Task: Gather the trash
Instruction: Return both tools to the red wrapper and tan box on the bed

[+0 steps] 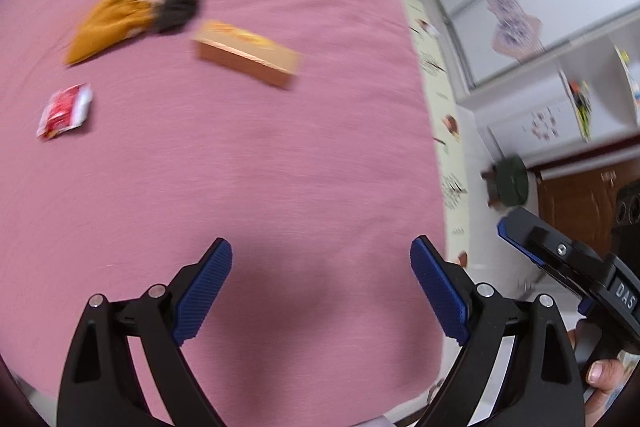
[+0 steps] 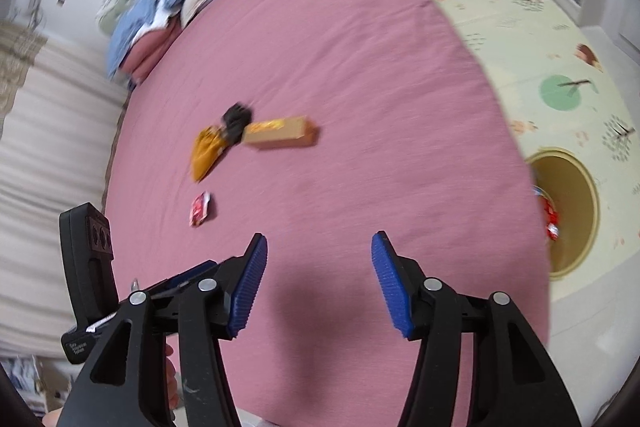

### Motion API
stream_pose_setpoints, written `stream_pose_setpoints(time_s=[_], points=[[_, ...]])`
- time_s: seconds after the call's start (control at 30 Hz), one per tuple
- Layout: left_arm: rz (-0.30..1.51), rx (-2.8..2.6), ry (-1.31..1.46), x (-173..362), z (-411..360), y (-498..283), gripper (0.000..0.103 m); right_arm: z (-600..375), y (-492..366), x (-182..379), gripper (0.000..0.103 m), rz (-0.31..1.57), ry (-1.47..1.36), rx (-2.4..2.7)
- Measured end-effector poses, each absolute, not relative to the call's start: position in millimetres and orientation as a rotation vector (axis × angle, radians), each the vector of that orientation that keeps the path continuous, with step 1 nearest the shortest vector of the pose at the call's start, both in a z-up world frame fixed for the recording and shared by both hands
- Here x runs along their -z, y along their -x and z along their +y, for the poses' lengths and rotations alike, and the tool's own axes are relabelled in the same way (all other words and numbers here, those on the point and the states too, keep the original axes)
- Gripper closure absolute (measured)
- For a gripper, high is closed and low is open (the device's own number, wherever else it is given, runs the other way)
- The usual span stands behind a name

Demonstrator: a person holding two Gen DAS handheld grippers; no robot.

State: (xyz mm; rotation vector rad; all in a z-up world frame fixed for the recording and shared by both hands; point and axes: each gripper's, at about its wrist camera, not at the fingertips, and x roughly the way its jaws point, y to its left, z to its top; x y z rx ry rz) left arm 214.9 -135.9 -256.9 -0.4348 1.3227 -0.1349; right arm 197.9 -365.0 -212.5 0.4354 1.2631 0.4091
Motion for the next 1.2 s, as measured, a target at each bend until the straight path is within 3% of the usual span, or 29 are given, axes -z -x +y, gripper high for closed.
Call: stream_pose_setpoints(time_s=[0.37,0.7,1.2], points=[[1.283,-0.16,0.395,285,-11,-221,0.008,-264,-231,229,0.036,1.32,-0.248,-0.516],[1.312,-0.274,0.416,327,54,-274,0.007,-222,-291,254,0.036,1.369,-0.176,-0.55],[1.374,-0.289,0.339,391,81,-326,0.007,-190,-358,303,0.035,1.408,-0.064,-0.574]])
